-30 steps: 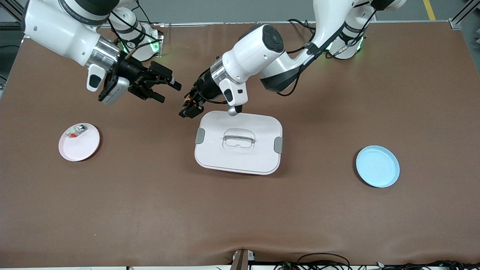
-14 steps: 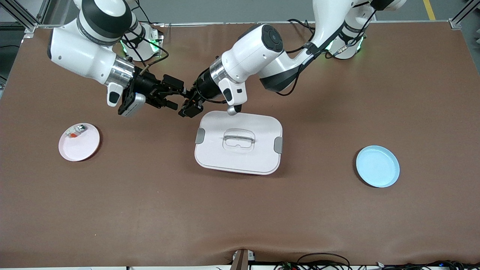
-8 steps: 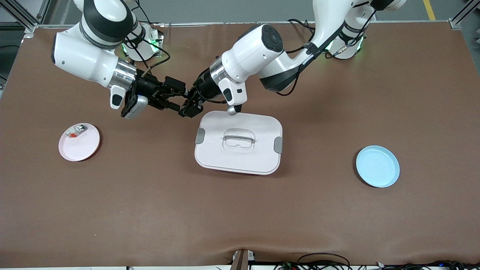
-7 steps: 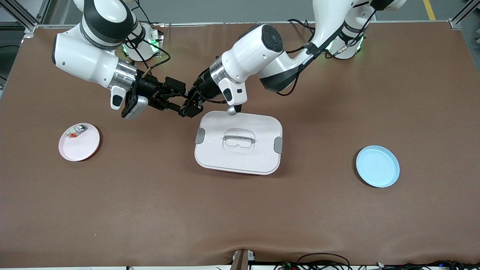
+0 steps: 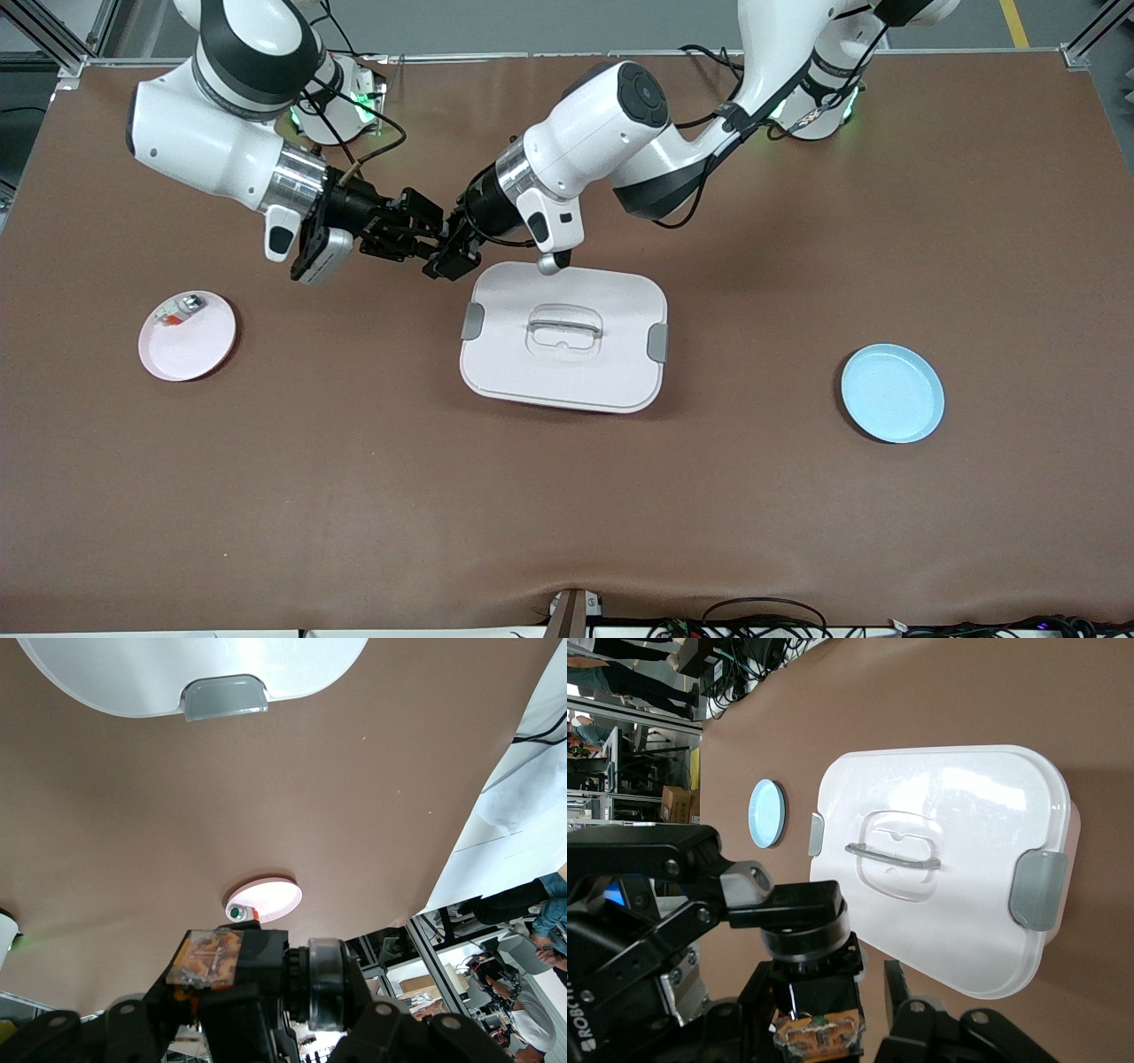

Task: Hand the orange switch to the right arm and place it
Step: 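Close the right gripper on the switch and open the left gripper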

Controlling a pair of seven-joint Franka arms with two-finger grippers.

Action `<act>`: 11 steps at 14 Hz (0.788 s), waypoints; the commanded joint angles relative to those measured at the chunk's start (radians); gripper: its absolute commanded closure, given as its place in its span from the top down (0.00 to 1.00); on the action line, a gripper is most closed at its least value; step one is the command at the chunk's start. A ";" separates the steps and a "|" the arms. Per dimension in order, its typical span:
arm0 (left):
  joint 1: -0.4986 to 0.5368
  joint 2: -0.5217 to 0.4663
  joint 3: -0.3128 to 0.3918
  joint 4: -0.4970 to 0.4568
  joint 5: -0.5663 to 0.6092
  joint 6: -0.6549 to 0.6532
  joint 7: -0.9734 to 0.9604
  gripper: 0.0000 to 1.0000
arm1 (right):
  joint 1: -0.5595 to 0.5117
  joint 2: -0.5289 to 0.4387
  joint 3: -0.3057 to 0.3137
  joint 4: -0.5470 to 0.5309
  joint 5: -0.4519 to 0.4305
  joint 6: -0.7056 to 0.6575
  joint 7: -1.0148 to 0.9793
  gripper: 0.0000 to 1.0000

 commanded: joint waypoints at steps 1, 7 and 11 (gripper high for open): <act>-0.012 0.001 0.003 0.021 0.020 0.011 -0.020 0.21 | 0.008 0.004 -0.010 0.005 0.012 0.010 -0.018 0.00; -0.010 -0.001 0.004 0.021 0.020 0.011 -0.012 0.48 | -0.005 0.002 -0.011 0.008 0.006 0.001 -0.015 0.00; -0.010 -0.008 0.003 0.021 0.034 0.010 -0.011 1.00 | -0.017 0.007 -0.016 0.035 -0.068 -0.002 -0.018 0.00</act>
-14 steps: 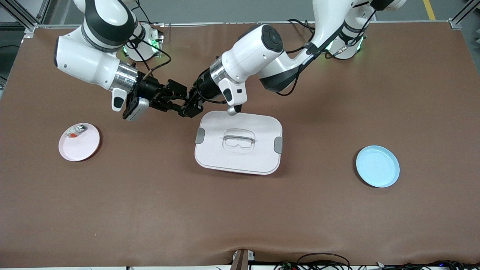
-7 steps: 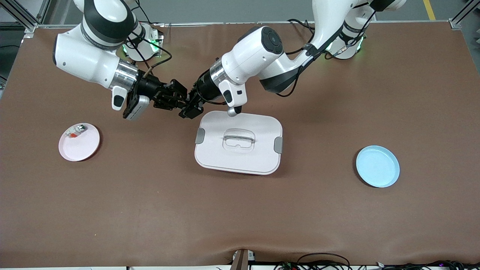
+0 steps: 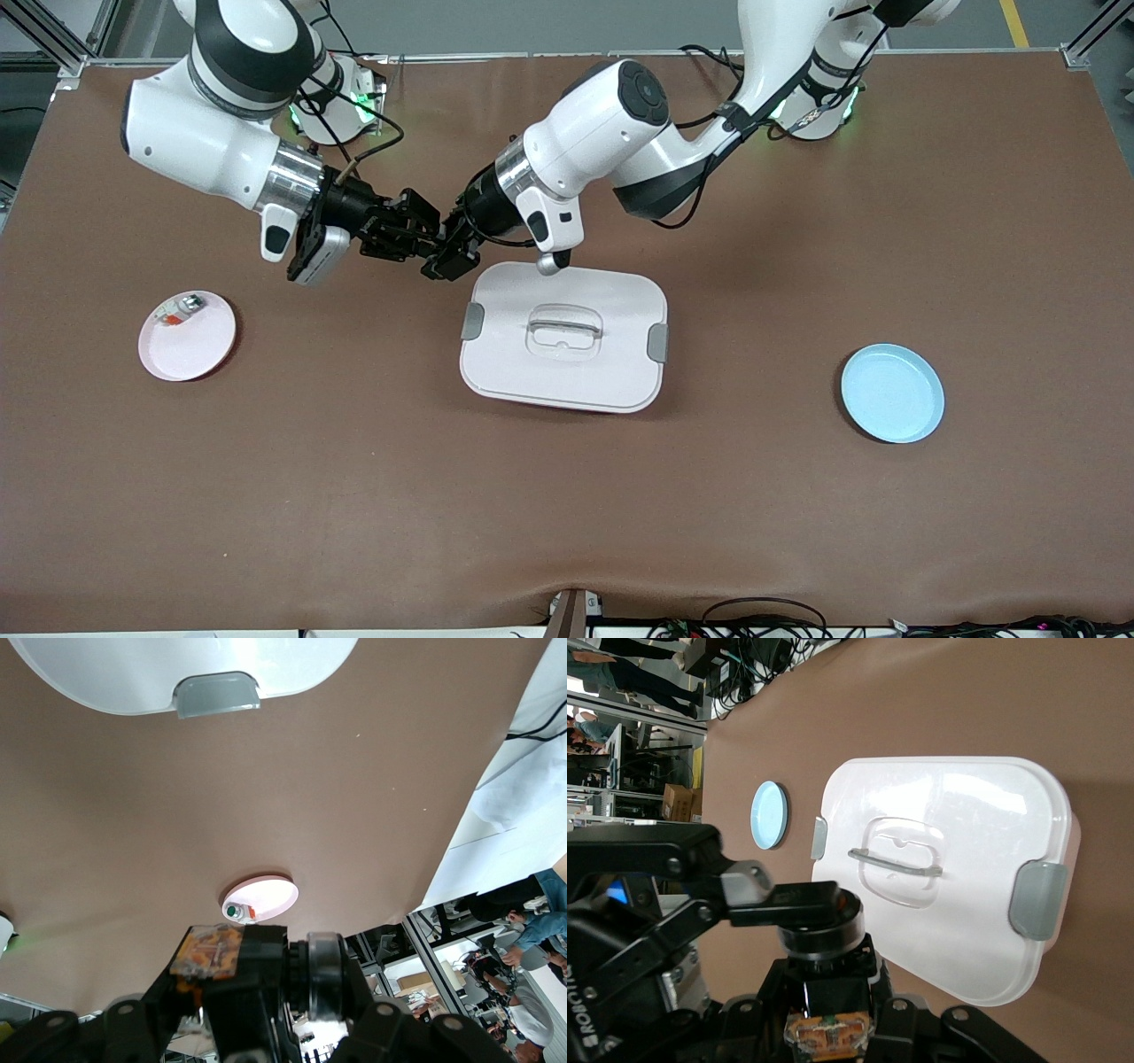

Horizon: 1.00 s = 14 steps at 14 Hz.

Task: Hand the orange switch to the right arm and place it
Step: 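Close the right gripper on the switch and open the left gripper, then carry the switch to the white plate while the left gripper withdraws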

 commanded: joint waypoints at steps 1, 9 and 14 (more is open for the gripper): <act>-0.008 -0.011 0.005 0.010 0.022 0.005 -0.012 1.00 | -0.026 0.014 -0.005 0.034 -0.076 -0.008 0.003 0.00; 0.075 -0.090 -0.004 0.005 0.085 -0.025 0.029 1.00 | -0.147 0.077 -0.007 0.157 -0.397 -0.195 -0.004 0.00; 0.162 -0.182 -0.009 0.005 0.078 -0.185 0.029 1.00 | -0.222 0.078 -0.007 0.163 -0.603 -0.292 -0.281 0.00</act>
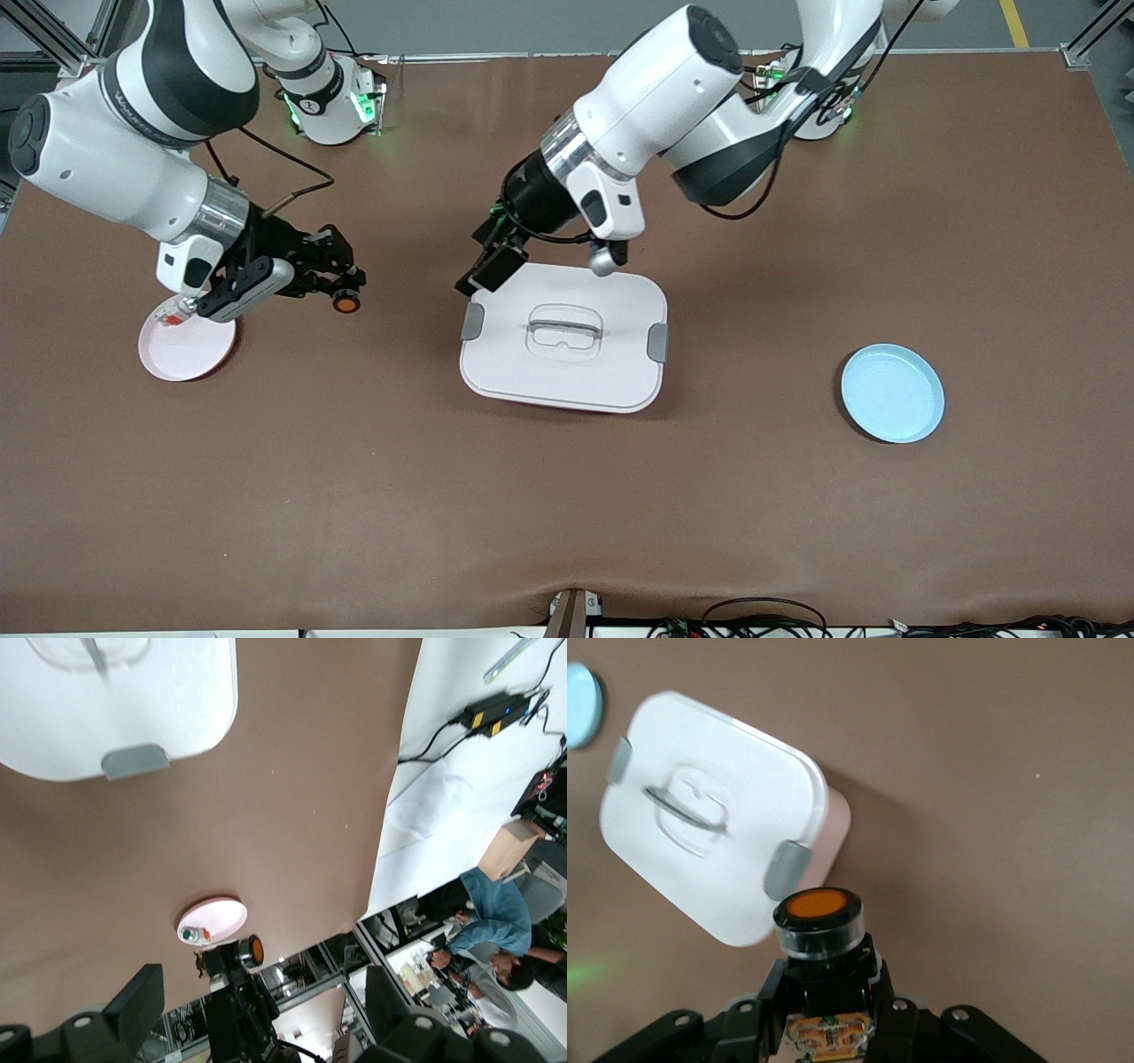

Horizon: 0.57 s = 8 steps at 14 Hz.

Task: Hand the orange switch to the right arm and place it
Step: 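Carry the switch to the white plate while the left gripper withdraws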

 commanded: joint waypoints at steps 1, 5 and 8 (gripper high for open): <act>0.047 -0.061 -0.007 -0.015 0.010 -0.074 0.006 1.00 | -0.061 0.015 0.009 0.021 -0.071 -0.057 -0.193 0.00; 0.057 -0.087 -0.007 -0.013 0.024 -0.142 0.031 1.00 | -0.111 0.009 0.009 0.016 -0.265 -0.086 -0.367 0.00; 0.057 -0.107 -0.004 -0.015 0.025 -0.194 0.099 1.00 | -0.160 0.009 0.009 0.007 -0.308 -0.080 -0.543 0.00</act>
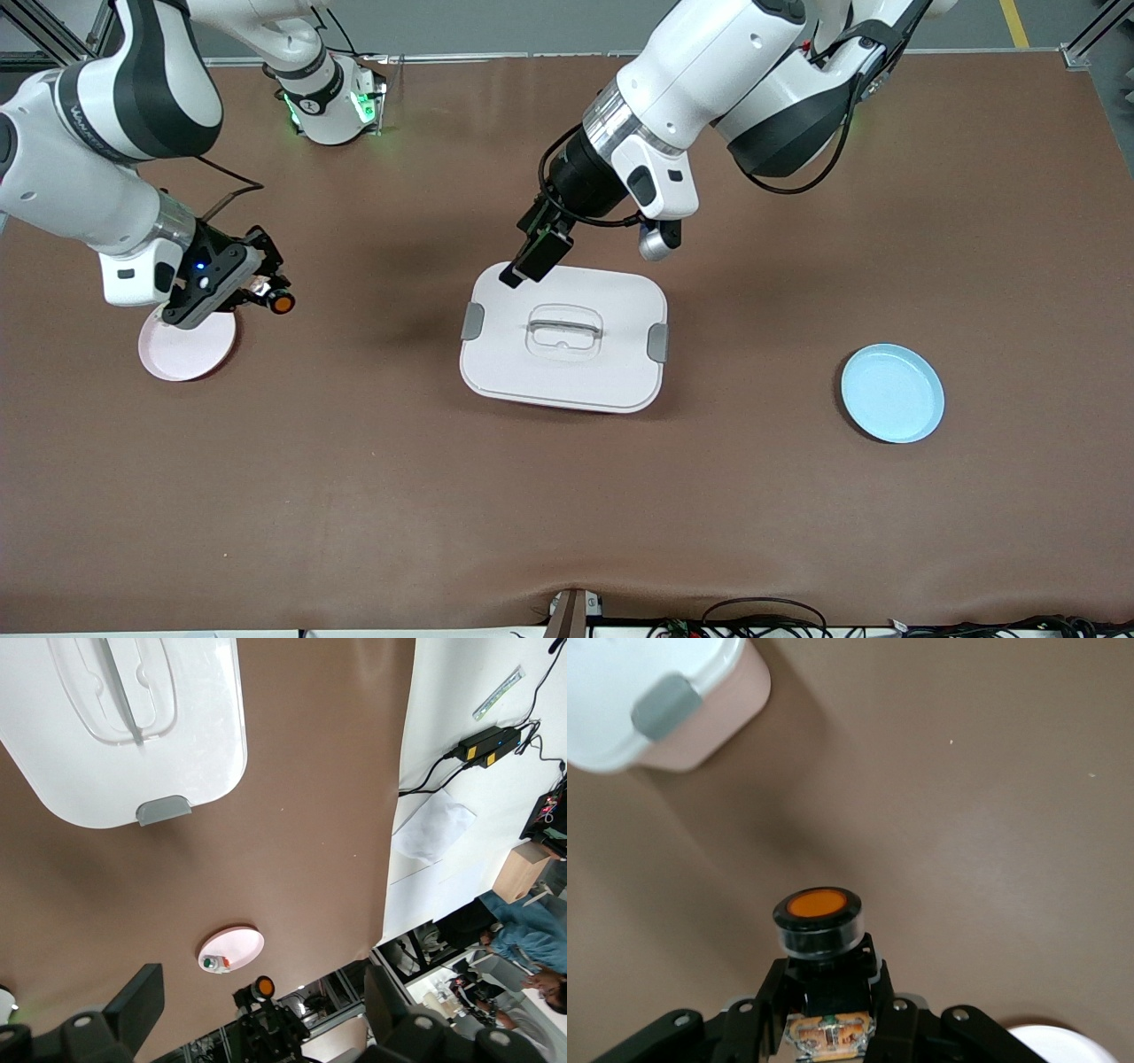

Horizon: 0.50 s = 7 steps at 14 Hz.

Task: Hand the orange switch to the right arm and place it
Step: 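Carry the switch to the white plate while the left gripper withdraws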

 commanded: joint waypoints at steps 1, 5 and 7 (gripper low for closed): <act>0.012 -0.040 -0.001 -0.012 0.015 -0.071 0.104 1.00 | -0.052 0.002 0.013 0.005 -0.068 -0.007 -0.152 0.00; 0.088 -0.073 -0.007 -0.010 0.003 -0.233 0.328 1.00 | -0.101 0.000 0.013 -0.014 -0.137 0.008 -0.303 0.00; 0.139 -0.103 -0.010 -0.009 -0.002 -0.327 0.431 1.00 | -0.113 -0.001 0.013 -0.040 -0.171 0.045 -0.360 0.00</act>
